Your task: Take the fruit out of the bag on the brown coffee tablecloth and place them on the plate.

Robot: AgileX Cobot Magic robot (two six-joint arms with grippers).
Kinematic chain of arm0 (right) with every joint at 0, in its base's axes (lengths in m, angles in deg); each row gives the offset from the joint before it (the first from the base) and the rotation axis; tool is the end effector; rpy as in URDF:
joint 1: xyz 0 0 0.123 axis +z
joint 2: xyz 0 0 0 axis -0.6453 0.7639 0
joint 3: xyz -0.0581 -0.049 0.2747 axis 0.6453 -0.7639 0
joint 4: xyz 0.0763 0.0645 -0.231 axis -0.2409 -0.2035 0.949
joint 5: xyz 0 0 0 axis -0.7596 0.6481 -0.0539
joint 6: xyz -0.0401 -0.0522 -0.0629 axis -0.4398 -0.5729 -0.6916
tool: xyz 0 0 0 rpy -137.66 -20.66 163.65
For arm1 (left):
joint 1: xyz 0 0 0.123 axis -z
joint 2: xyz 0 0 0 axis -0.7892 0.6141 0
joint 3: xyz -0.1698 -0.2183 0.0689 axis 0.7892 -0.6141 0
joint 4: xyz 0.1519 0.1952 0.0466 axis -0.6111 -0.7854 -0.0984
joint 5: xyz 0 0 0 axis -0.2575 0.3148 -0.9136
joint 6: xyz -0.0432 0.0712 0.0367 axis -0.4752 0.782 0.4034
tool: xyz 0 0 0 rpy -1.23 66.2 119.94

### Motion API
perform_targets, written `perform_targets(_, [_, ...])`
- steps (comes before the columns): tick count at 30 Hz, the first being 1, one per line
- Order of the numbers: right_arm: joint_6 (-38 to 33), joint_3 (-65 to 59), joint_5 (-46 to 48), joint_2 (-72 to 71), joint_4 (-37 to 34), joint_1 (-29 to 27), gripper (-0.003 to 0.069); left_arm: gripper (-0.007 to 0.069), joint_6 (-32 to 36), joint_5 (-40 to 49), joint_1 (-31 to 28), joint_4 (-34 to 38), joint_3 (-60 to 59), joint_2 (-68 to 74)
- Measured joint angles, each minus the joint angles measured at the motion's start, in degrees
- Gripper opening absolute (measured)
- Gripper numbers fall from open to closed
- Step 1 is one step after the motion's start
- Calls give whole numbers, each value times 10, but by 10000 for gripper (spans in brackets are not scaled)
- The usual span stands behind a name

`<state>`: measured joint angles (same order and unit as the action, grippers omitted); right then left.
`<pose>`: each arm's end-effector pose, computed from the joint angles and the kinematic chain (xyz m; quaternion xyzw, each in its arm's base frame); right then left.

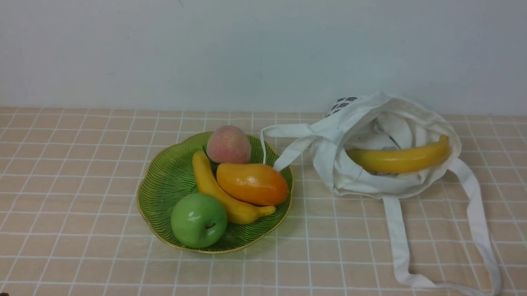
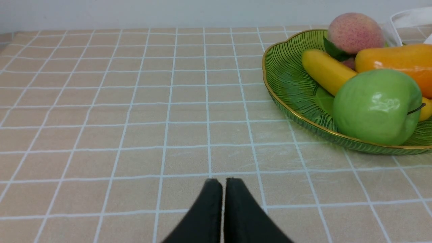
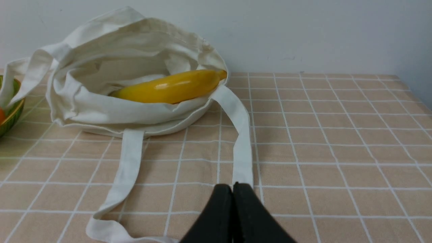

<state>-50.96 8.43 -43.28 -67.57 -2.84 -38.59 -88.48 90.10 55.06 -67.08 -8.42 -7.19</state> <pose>0.0527 -0.0024 0.1727 -0.0052 0.8011 -0.0144 0.5983 0.0522 -0.0025 0.1714 0.0068 0.8038 -0.0238 0.5944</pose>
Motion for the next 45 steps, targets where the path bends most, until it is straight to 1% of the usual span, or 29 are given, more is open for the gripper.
perform_targets(45, [0, 0, 0, 0, 0, 0, -13, -8, 0, 0, 0, 0, 0, 0])
